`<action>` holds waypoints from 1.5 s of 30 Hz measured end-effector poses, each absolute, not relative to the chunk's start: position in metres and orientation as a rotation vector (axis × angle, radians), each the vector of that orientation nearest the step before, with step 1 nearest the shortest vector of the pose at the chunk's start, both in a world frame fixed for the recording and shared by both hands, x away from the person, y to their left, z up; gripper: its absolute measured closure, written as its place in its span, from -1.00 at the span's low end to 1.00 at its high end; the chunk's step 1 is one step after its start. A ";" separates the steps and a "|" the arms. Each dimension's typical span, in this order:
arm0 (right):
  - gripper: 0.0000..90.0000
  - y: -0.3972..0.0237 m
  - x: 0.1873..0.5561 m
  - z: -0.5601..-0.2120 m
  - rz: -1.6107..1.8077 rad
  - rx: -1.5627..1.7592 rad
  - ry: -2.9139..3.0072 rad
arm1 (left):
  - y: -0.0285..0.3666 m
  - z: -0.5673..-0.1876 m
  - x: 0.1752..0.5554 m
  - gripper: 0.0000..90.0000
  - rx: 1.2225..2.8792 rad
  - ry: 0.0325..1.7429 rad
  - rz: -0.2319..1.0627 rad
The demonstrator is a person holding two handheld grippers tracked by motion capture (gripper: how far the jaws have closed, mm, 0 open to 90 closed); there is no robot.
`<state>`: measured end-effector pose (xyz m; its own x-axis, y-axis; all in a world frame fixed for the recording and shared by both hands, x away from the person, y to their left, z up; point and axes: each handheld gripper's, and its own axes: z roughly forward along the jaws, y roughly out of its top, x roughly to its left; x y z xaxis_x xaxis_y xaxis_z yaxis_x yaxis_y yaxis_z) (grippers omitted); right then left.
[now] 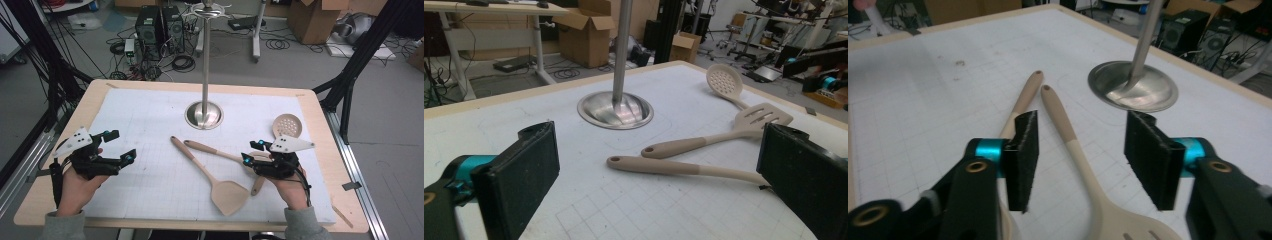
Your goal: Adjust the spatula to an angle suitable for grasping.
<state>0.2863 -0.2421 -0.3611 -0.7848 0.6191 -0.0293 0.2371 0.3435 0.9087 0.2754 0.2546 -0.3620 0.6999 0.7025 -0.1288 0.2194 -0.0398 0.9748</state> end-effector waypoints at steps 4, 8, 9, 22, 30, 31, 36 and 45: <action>0.33 -0.228 0.290 -0.369 1.398 0.746 2.294 | 0.257 -0.362 0.275 -0.91 1.597 0.777 0.461; 0.45 -0.219 0.294 -0.373 1.390 0.741 2.323 | 0.261 -0.362 0.274 -0.91 1.594 0.781 0.463; 0.52 -0.215 0.295 -0.374 1.384 0.743 2.334 | 0.261 -0.362 0.274 -0.91 1.592 0.782 0.464; 0.95 -0.182 0.311 -0.384 1.412 0.767 2.408 | 0.266 -0.361 0.271 -0.91 1.587 0.793 0.475; 0.99 -0.165 0.322 -0.394 1.358 0.781 2.472 | 0.267 -0.363 0.270 -0.91 1.581 0.803 0.476; 0.99 -0.161 0.324 -0.397 1.337 0.791 2.489 | 0.266 -0.363 0.270 -0.91 1.586 0.804 0.472; 0.99 -0.152 0.330 -0.405 1.299 0.758 2.530 | 0.265 -0.364 0.271 -0.91 1.588 0.803 0.469; 0.99 -0.135 0.340 -0.418 1.267 0.726 2.583 | 0.265 -0.366 0.271 -0.91 1.590 0.809 0.465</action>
